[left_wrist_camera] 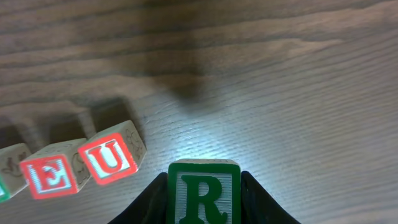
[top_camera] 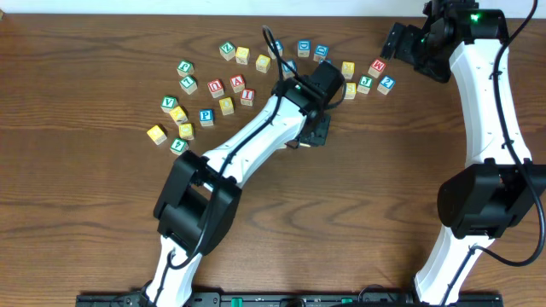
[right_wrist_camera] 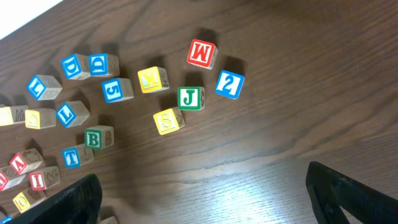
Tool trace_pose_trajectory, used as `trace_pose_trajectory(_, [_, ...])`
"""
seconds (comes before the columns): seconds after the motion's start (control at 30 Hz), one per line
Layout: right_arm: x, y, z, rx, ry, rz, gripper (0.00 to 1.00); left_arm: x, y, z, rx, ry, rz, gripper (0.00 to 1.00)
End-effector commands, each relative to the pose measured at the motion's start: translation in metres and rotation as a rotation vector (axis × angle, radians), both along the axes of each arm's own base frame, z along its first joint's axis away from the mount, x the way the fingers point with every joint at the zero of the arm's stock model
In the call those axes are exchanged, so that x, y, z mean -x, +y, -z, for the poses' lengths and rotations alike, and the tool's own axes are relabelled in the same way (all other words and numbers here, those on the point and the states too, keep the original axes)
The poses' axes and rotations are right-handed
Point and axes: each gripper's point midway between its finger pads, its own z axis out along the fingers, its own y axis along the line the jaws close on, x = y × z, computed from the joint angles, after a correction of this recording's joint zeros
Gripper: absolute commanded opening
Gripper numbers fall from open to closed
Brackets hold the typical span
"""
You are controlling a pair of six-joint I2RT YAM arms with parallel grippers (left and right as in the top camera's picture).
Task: Spell out NEURIPS
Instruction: 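Carry the green R block to the right of the U block, then lower the R block beside the U block and open the left gripper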
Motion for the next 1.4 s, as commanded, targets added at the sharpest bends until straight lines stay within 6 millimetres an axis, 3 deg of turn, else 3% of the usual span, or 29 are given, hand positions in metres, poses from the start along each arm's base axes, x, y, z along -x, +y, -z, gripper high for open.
trace_pose_trajectory(0.0, [0.0,-0.001,-0.006,0.004,-0.012,-0.017,0.99,0.001,0.004,0.019,-0.031,0.025,-0.03,0.32])
trace_pose_trajectory(0.3, [0.003,-0.003,-0.005,0.014,0.001,-0.012,0.99,-0.006,0.01,0.053,-0.092,0.033,-0.096,0.32])
trace_pose_trajectory(0.5, [0.006,-0.004,-0.003,0.019,0.012,-0.013,0.99,-0.018,0.017,0.062,-0.138,-0.016,-0.137,0.32])
trace_pose_trajectory(0.8, [0.006,-0.004,-0.003,0.018,0.015,-0.013,0.99,-0.018,0.017,0.078,-0.151,-0.002,-0.136,0.33])
trace_pose_trajectory(0.87, [0.006,-0.004,-0.003,0.019,0.014,-0.014,0.99,-0.017,0.018,0.08,-0.154,0.002,-0.137,0.33])
trace_pose_trajectory(0.97, [0.006,-0.004,-0.003,0.019,0.014,-0.013,0.99,-0.017,0.018,0.08,-0.151,0.003,-0.15,0.46])
trace_pose_trajectory(1.07, [0.006,-0.004,-0.003,0.019,0.014,-0.013,0.99,-0.017,0.018,0.08,-0.15,0.004,-0.149,0.52])
trace_pose_trajectory(1.37, [0.006,-0.004,-0.003,0.019,0.013,-0.013,0.99,-0.016,0.016,0.079,-0.141,0.009,-0.147,0.52])
